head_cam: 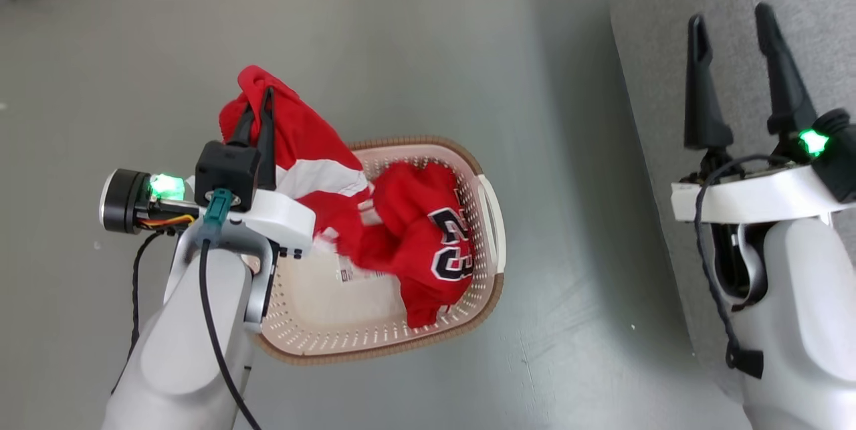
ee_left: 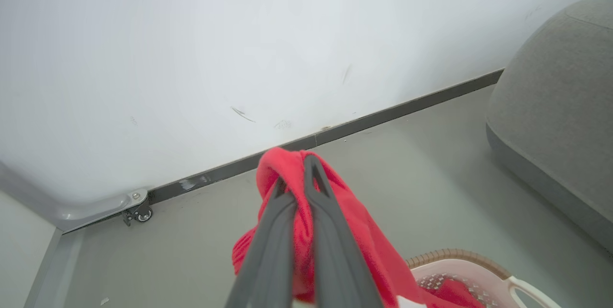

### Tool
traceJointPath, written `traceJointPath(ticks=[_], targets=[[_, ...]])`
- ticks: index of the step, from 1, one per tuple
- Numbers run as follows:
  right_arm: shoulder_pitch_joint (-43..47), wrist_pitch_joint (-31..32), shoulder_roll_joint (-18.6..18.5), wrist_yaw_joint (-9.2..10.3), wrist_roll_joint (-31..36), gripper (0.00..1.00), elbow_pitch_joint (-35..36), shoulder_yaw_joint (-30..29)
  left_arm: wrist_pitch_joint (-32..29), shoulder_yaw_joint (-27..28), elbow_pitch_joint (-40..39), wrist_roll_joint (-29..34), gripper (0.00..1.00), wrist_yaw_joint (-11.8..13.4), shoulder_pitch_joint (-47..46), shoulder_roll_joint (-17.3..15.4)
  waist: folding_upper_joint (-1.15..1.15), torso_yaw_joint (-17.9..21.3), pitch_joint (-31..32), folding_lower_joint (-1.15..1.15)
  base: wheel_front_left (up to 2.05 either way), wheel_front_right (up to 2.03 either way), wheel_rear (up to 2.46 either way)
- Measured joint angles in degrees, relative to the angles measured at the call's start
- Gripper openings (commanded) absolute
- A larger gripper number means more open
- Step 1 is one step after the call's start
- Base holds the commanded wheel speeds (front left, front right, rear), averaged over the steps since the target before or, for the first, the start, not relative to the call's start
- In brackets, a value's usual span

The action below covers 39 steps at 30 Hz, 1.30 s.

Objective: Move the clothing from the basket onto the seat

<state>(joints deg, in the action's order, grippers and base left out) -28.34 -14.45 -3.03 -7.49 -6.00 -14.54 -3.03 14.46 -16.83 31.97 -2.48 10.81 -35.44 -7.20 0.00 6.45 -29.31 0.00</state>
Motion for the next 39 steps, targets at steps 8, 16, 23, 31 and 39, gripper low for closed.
traceJointPath(ticks=[8,16,23,31,39], targets=[[2.87,0.00,0.00,0.00,0.60,1.00,-1.77,1.57,0.00,-0.16,-1.76,-0.68,0.00,-1.34,2.79,-0.76,0.00,-0.89,4.86,0.00,0.00,0.00,0.00],[5.88,0.00,-0.15,0.00,1.18,1.00,-3.34,2.72,0.00,-0.29,-2.94,-1.53,0.00,-3.34,4.61,-1.35,0.00,-1.71,10.02,0.00,0.00,0.00,0.00],[8.59,0.00,-0.70,0.00,0.99,1.00,-5.48,5.43,0.00,-0.57,-3.71,-2.87,0.00,-5.43,5.59,-1.80,0.00,-2.42,14.59,0.00,0.00,0.00,0.00],[11.24,0.03,-2.36,0.00,0.19,1.00,-8.20,10.07,0.01,-2.30,-4.34,-2.41,0.00,-7.64,5.76,-3.42,0.00,-3.31,19.56,0.01,0.00,0.00,0.00],[13.11,0.99,-3.66,0.00,-1.88,1.00,-9.24,16.70,-0.08,-4.70,-5.55,-2.34,0.00,-10.38,5.76,-2.90,0.00,-4.03,23.42,0.01,0.00,0.00,0.00]])
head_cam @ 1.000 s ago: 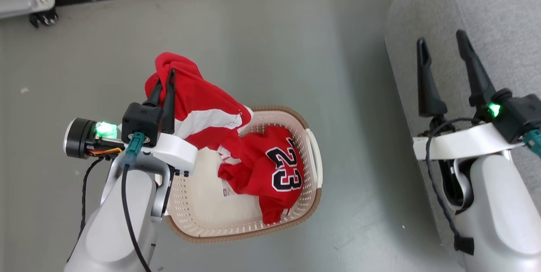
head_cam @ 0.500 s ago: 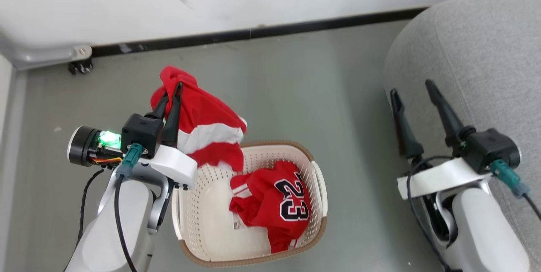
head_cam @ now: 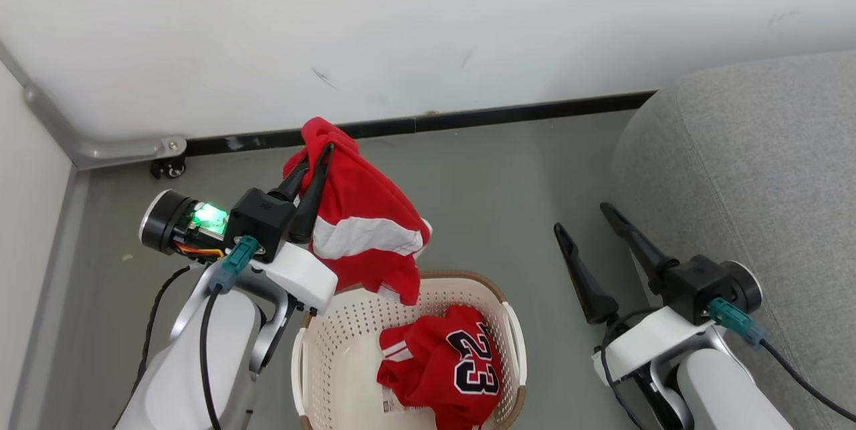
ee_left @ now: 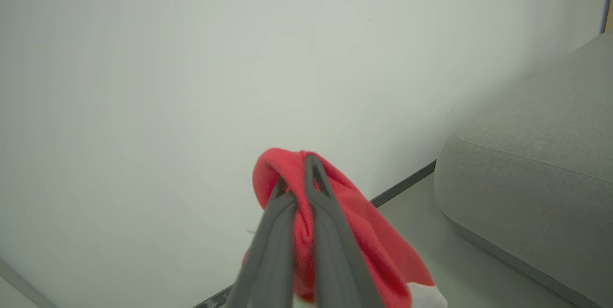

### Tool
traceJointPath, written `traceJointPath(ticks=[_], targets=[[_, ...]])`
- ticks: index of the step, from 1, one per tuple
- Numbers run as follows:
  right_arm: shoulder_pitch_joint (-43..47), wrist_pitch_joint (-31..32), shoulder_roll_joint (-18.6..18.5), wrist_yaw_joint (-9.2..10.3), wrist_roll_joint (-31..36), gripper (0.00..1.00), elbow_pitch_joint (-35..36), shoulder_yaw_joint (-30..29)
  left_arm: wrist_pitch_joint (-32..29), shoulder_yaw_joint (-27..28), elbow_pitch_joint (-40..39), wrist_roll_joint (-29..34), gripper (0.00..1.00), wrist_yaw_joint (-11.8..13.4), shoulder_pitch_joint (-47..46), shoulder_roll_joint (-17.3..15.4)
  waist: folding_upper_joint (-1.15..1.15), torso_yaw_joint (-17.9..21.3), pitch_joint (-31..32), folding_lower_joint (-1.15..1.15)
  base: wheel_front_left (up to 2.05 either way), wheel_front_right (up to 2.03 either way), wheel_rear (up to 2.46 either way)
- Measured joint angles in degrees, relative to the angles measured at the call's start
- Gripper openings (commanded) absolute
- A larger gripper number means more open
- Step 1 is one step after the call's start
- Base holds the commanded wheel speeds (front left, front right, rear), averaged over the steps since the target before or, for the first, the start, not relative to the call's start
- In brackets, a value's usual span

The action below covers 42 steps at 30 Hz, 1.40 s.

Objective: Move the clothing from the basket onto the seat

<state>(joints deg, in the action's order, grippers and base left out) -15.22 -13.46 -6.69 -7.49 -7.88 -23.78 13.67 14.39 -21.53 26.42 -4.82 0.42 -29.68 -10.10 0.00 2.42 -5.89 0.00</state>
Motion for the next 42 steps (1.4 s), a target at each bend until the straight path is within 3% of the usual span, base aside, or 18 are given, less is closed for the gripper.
traceJointPath(ticks=[12,23,42], targets=[[1.21,3.91,-4.94,0.00,-6.04,1.00,0.63,9.15,-1.32,-3.85,-3.24,-1.52,0.00,-6.04,-0.03,0.76,0.00,-0.60,5.47,0.00,0.00,0.00,0.00],[1.10,6.97,-8.46,0.00,-12.20,1.00,3.43,18.01,-2.69,-6.86,-6.16,-3.25,0.00,-7.09,-0.04,0.74,0.00,-0.86,8.31,0.00,0.00,0.00,0.00],[-5.38,10.87,-14.18,0.00,-18.62,1.00,5.28,27.18,-5.83,-13.95,-10.81,-6.23,0.00,-7.56,-0.04,0.60,0.00,-2.08,9.39,0.00,0.00,0.00,0.00]])
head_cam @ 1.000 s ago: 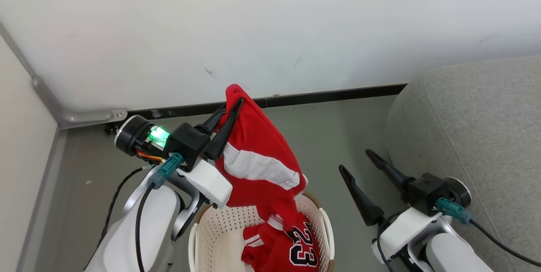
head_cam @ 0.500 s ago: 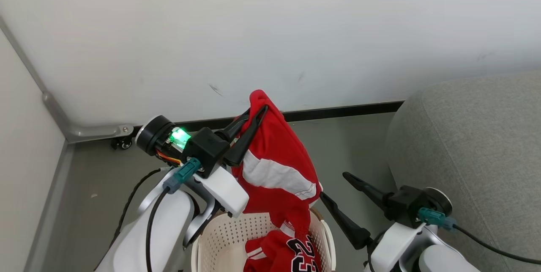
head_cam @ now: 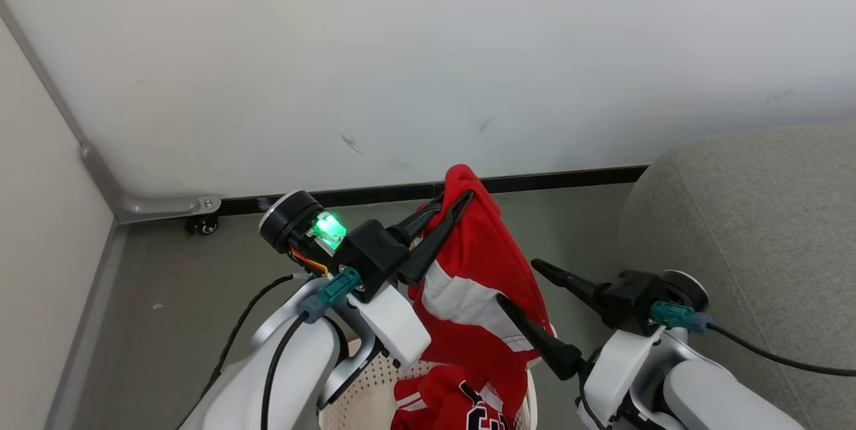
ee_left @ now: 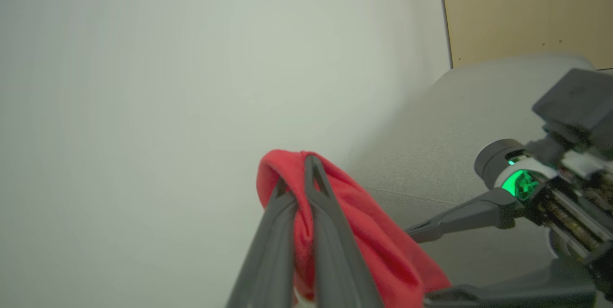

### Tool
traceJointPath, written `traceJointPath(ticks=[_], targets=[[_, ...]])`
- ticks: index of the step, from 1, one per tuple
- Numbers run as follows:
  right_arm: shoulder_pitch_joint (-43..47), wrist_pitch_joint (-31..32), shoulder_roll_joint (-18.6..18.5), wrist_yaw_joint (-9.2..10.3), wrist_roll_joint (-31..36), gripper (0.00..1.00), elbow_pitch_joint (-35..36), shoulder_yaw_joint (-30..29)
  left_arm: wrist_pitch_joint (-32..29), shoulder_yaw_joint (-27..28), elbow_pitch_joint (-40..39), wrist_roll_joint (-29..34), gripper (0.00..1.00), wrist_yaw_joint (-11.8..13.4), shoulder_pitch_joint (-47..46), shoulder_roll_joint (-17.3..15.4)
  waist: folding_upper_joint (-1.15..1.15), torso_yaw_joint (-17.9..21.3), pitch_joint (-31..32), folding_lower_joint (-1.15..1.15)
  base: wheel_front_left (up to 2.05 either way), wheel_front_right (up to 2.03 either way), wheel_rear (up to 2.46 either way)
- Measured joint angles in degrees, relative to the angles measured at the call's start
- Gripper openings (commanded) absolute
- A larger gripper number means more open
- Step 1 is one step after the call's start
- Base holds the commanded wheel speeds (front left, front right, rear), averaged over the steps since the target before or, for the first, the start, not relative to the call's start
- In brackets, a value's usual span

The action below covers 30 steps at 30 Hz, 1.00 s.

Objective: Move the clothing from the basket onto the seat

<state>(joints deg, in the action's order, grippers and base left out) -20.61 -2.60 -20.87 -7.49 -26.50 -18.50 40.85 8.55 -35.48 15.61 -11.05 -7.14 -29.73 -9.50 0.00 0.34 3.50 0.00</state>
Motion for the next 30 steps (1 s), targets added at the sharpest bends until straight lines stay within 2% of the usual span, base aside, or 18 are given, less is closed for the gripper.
traceJointPath(ticks=[14,15,16,18,19,20,30], targets=[[-6.04,1.86,-3.11,0.00,-4.08,1.00,-0.20,9.65,-1.05,-6.37,-3.53,-3.58,0.00,-0.01,-0.92,-0.88,0.00,-2.01,-0.04,0.00,0.00,0.00,0.00],[-6.28,1.87,-3.11,0.00,-4.49,0.88,-0.22,10.28,-1.08,-6.43,-3.57,-3.82,0.00,-0.01,-0.92,-0.96,0.00,-2.14,-0.03,0.00,0.00,0.00,0.00],[-6.59,1.87,-3.13,0.00,-4.85,0.55,-0.23,10.99,-1.24,-6.44,-3.59,-4.30,0.00,-0.01,-0.92,-1.07,0.00,-2.28,0.00,0.00,0.00,0.00,0.00],[-6.84,1.86,-3.13,0.00,-4.97,0.35,-0.26,11.81,-1.35,-6.44,-3.59,-5.12,0.00,-0.01,-0.92,-1.35,0.00,-2.50,0.04,0.00,0.00,0.00,0.00],[-6.92,1.85,-3.18,0.00,-4.98,0.15,-0.34,12.25,-1.56,-6.43,-3.58,-5.47,0.00,-0.01,-0.92,-1.52,0.00,-2.58,0.07,0.00,0.00,0.00,0.00],[-7.05,1.81,-3.23,0.00,-5.04,0.00,-0.47,12.70,-1.56,-6.38,-3.54,-5.76,0.00,-0.01,-0.91,-1.65,0.00,-2.64,0.10,0.00,0.00,0.00,0.00],[-7.65,-1.63,-4.64,0.00,-7.69,0.00,-1.29,12.20,-1.81,-3.78,-1.05,-8.62,0.00,-0.01,0.38,-3.54,0.00,-1.83,0.14,0.00,0.00,0.00,0.00]])
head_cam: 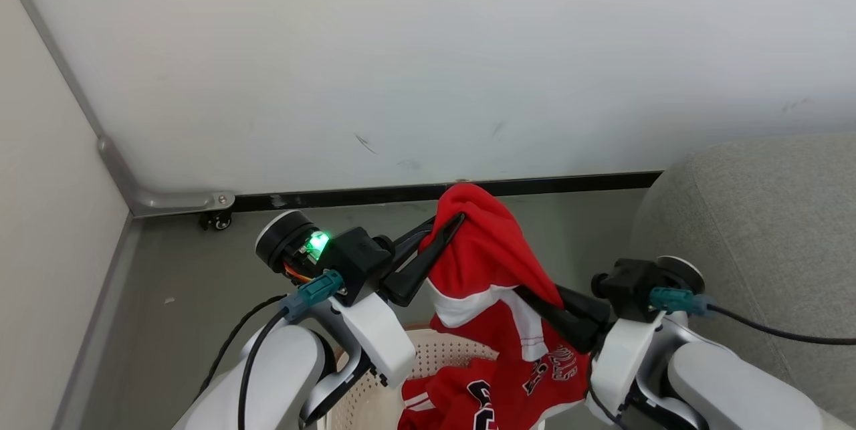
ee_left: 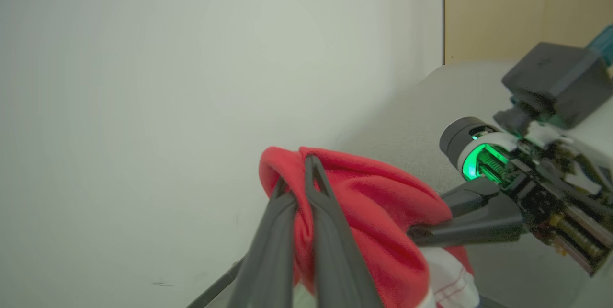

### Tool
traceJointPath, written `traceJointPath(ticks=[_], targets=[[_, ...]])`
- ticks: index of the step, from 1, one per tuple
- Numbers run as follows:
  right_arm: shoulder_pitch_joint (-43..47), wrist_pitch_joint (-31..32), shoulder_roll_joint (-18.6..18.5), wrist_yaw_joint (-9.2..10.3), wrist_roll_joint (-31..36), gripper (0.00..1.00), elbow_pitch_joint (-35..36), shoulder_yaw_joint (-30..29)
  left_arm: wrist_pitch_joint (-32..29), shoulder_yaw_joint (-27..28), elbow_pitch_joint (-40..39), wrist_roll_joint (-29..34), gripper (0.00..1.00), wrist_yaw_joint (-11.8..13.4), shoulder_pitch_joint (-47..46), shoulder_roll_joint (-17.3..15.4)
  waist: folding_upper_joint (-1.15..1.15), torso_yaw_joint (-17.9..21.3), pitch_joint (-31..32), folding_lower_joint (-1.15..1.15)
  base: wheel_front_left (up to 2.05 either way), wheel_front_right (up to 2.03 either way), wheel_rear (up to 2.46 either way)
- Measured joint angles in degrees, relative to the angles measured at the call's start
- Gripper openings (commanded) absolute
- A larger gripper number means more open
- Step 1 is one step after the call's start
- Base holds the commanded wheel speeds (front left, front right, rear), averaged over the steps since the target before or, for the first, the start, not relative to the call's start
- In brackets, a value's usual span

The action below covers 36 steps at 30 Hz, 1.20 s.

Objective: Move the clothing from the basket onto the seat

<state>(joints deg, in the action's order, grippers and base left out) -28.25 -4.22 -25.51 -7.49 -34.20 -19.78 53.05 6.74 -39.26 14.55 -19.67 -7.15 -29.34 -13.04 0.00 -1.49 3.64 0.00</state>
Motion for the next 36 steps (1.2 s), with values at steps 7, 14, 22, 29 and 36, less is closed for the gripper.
traceJointPath(ticks=[7,14,22,29,36], targets=[[0.43,-3.54,-0.78,0.00,-3.07,0.00,-0.60,-4.69,0.15,0.73,1.86,-1.21,0.00,0.00,1.38,-0.57,0.00,1.46,-0.02,0.00,0.00,0.00,0.00],[1.58,-5.52,-1.54,0.00,-4.72,0.00,-0.75,-7.00,1.76,1.53,2.16,-1.93,0.37,-0.02,2.29,-0.25,0.00,2.80,-0.04,0.00,0.00,0.00,0.00],[2.14,-6.95,-1.87,-0.04,-5.72,0.00,-1.07,-11.18,3.48,2.60,2.41,-4.13,1.00,-0.01,2.92,1.01,0.00,4.23,-0.15,0.00,0.00,0.00,0.00],[2.59,-7.97,-3.53,-0.04,-6.22,0.00,-2.31,-15.97,4.47,2.87,2.58,-4.59,1.00,-0.01,3.44,0.97,0.00,5.37,-0.33,0.00,0.00,0.00,0.00],[5.04,-8.47,-4.30,-0.03,-6.21,0.00,-2.79,-19.12,4.98,1.74,2.50,-4.92,1.00,-0.01,3.44,1.11,0.00,6.59,-0.44,0.00,0.00,0.00,0.00]])
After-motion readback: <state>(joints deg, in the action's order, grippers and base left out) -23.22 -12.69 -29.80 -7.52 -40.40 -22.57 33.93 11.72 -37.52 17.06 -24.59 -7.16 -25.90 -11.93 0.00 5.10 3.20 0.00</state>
